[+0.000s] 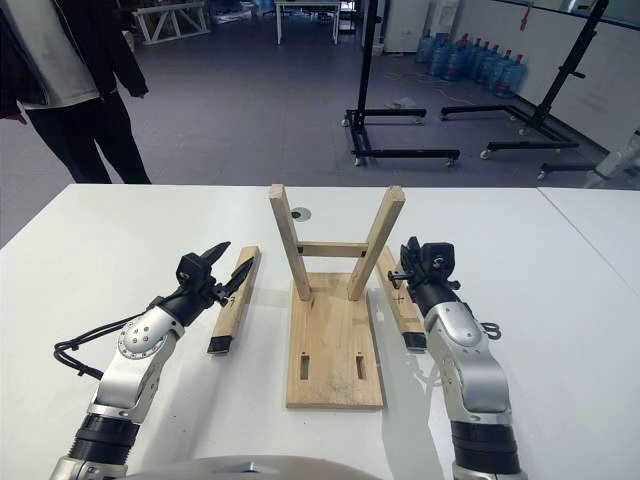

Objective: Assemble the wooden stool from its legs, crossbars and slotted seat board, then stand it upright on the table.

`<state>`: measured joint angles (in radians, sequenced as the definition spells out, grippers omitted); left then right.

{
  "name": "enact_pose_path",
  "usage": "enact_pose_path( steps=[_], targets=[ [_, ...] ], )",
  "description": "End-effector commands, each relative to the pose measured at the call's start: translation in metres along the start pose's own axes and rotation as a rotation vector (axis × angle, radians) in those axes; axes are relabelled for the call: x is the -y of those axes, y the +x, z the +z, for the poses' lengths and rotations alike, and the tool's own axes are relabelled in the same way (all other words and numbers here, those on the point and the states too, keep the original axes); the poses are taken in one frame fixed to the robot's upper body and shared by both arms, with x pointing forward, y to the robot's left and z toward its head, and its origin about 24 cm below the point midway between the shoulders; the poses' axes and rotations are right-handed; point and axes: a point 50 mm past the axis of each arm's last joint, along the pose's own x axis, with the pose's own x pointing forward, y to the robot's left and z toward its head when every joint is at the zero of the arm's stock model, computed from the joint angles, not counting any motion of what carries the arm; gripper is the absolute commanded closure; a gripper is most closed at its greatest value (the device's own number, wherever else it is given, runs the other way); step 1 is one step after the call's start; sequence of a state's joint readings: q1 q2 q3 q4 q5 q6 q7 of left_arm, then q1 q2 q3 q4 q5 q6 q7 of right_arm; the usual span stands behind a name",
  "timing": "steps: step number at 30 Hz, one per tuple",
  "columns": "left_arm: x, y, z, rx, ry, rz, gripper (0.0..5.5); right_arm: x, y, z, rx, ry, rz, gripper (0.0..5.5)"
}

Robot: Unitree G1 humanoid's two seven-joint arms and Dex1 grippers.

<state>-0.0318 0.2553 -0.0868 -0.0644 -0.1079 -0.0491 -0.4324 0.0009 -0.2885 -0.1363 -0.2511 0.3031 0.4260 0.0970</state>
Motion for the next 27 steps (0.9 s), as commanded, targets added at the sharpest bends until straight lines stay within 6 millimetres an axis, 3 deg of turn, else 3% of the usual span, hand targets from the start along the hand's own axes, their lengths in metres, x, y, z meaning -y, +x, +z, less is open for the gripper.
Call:
enact_pose_path(
  steps=[1, 7, 16, 17, 23, 27],
  targets=[
    [-0.003, 0.0, 0.0, -0.006, 0.017, 0.0, 2.58, 0.022, -0.011, -0.043, -0.222, -0.001, -0.097, 5.08],
    [-0.003, 0.001, -0.001, -0.006, 0.017, 0.002, 2.58, 0.038, -0.008, -0.044, -0.215, 0.021, -0.141, 5.08],
    [-0.002, 0.001, -0.001, -0.007, 0.019, -0.003, 2.58, 0.031, -0.005, -0.036, -0.151, 0.062, -0.098, 5.08],
    [-0.003, 0.001, -0.001, -0.008, 0.02, -0.003, 2.58, 0.028, -0.005, -0.033, -0.139, 0.073, -0.077, 4.7],
    [-0.003, 0.001, -0.001, -0.004, 0.018, -0.005, 2.58, 0.022, -0.003, -0.022, -0.11, 0.105, -0.05, 3.81],
    [-0.005, 0.0, -0.001, -0.001, 0.018, -0.003, 2.58, 0.024, -0.004, -0.015, -0.084, 0.106, -0.071, 3.53]
  ],
)
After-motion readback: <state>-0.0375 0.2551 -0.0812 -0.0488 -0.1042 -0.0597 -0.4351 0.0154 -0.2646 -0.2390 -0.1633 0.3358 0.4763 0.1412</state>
